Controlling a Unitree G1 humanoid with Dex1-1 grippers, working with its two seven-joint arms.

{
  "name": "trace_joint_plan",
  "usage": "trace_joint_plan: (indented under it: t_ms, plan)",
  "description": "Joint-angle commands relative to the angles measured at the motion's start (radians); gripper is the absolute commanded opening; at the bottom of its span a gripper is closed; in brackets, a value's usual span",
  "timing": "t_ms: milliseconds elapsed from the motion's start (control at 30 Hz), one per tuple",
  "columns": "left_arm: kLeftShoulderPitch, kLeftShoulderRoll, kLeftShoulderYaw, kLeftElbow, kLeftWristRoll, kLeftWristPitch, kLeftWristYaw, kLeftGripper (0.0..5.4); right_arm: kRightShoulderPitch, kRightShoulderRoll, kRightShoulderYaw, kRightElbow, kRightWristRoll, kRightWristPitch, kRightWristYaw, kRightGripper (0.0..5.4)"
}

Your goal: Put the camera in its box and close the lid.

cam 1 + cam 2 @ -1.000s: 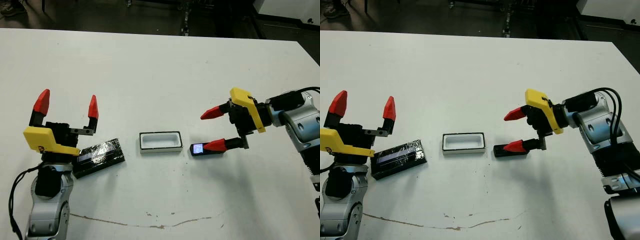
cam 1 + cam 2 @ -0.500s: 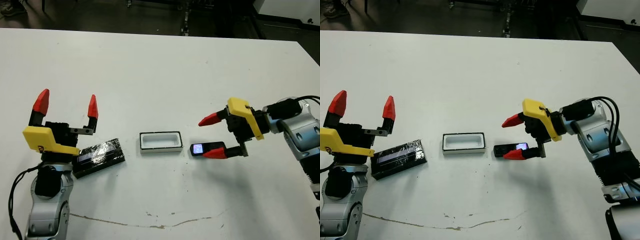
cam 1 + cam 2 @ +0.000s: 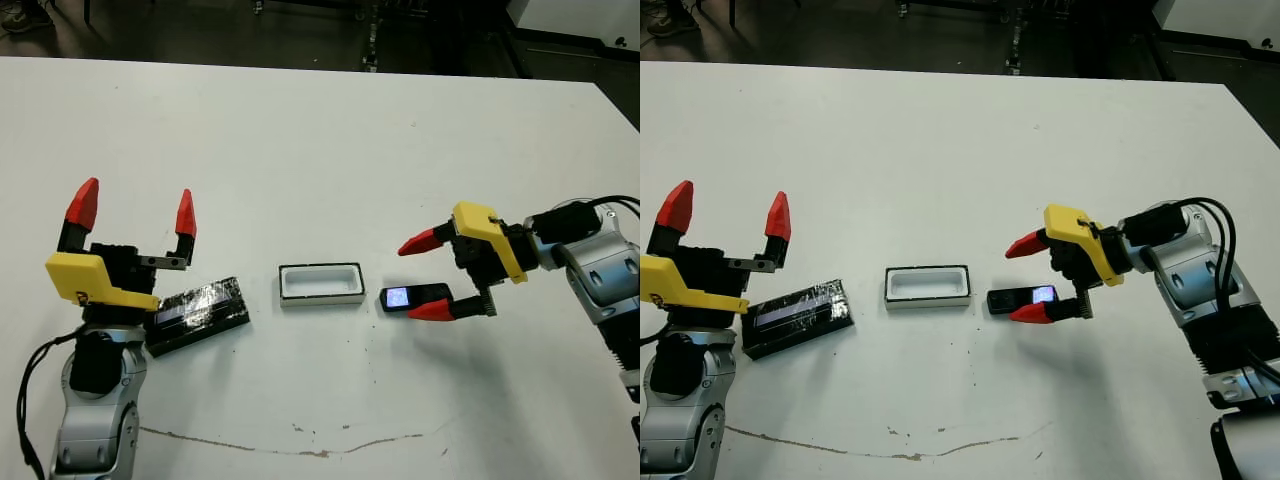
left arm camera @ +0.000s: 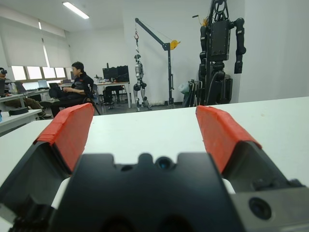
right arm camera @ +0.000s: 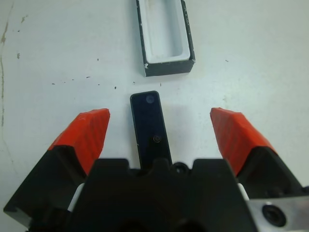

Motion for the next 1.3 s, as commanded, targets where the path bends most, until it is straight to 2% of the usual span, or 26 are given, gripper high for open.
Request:
trace_joint_plan:
  t_ms: [33, 300, 367, 467, 600, 667, 700, 867, 1300]
  plan:
    - [0.012, -0.001, -0.002, 0.004, 0.011, 0.006, 0.002, 5.39, 0.024, 0.001, 0.003, 0.001, -0.012, -0.001, -0.014, 5.4]
    - [0.012, -0.003, -0.003, 0.005, 0.008, 0.003, 0.002, 5.4, 0.034, 0.013, 0.007, 0.01, -0.013, -0.002, -0.018, 5.39]
    - [0.012, -0.004, -0.003, 0.005, 0.011, 0.003, 0.004, 5.4, 0.038, 0.018, 0.006, 0.015, -0.013, -0.01, -0.019, 5.2]
    - [0.012, -0.005, -0.003, 0.007, 0.007, 0.001, 0.003, 5.4, 0.041, 0.022, 0.009, 0.023, -0.021, -0.02, -0.019, 5.34]
    - [0.014, -0.004, -0.002, 0.002, 0.005, 0.008, 0.002, 5.4, 0.044, 0.024, 0.016, 0.025, -0.032, 0.0, -0.025, 5.11]
    - [0.014, -0.006, -0.002, -0.001, 0.004, 0.01, 0.003, 5.4, 0.045, 0.028, 0.018, 0.033, -0.033, -0.015, -0.023, 5.01]
    - [0.014, -0.007, -0.003, -0.002, 0.003, 0.009, 0.003, 5.4, 0.046, 0.03, 0.018, 0.037, -0.032, -0.018, -0.023, 4.78]
    - [0.013, -0.005, -0.001, 0.0, 0.006, 0.003, 0.002, 5.4, 0.054, 0.038, 0.013, 0.052, -0.03, -0.039, -0.027, 4.39]
    - [0.01, -0.007, 0.0, -0.012, 0.007, 0.015, 0.008, 5.4, 0.06, 0.047, 0.003, 0.081, -0.034, -0.083, -0.046, 2.19]
